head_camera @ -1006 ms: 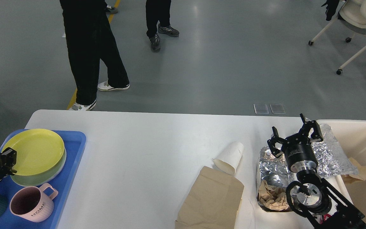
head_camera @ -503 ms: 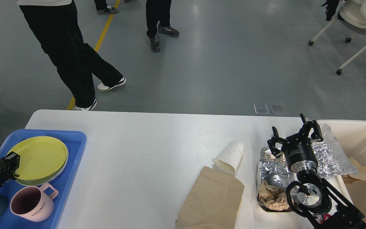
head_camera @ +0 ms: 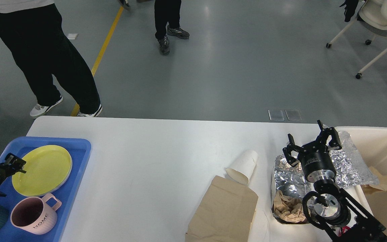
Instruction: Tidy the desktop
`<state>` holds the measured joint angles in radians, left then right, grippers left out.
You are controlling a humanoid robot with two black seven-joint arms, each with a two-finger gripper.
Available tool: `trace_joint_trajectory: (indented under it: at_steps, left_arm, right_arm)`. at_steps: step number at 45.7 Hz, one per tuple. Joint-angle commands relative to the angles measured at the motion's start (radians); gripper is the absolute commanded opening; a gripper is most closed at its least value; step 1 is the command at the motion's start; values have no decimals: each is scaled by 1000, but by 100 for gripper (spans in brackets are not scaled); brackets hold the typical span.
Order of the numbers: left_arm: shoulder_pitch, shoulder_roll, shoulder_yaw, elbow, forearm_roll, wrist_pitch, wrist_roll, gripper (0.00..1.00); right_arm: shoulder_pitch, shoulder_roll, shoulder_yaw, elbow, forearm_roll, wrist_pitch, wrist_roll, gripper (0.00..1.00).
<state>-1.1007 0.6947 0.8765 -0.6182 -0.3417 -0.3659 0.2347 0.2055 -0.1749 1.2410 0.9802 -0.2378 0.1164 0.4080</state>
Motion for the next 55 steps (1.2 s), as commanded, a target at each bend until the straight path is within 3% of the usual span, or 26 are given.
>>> trace_joint_trajectory:
  at_steps: [1, 5, 9, 16, 23, 31, 36, 40, 47, 51, 55]
  left_arm:
    - [-50, 34, -53, 6, 1, 1, 0, 96]
    - [-71, 126, -209, 12, 4, -1, -14, 96]
    - [-45, 135, -469, 12, 4, -7, -15, 96]
    - [165, 111, -951, 12, 4, -19, -28, 96]
    - [329, 20, -1382, 12, 6, -57, -84, 96]
    - [413, -104, -1626, -46, 6, -61, -186, 96]
    - [577, -126, -1842, -274, 39, -48, -235, 96]
    - [740, -207, -2056, -425, 215, -15, -242, 96]
    - [892, -457, -2416, -451, 605, -18, -238, 96]
    - [903, -530, -2507, -449, 664, -24, -238, 96]
    - [924, -549, -2512, -451, 664, -37, -239, 96]
  right_arm:
    - [0, 0, 0, 0, 0, 0, 0, 100]
    - [0, 0, 0, 0, 0, 0, 0, 100]
    - [0, 0, 0, 0, 0, 0, 0, 100]
    - [0, 0, 0, 0, 0, 0, 0, 100]
    - [0, 0, 0, 0, 0, 0, 0, 100]
    - [0, 0, 0, 0, 0, 0, 0, 100]
    - [0, 0, 0, 0, 0, 0, 0, 100]
    - [0, 0, 0, 0, 0, 0, 0, 100]
    - [0, 0, 0, 0, 0, 0, 0, 100]
    - [0, 0, 0, 0, 0, 0, 0, 100]
    - [0, 0, 0, 0, 0, 0, 0, 100]
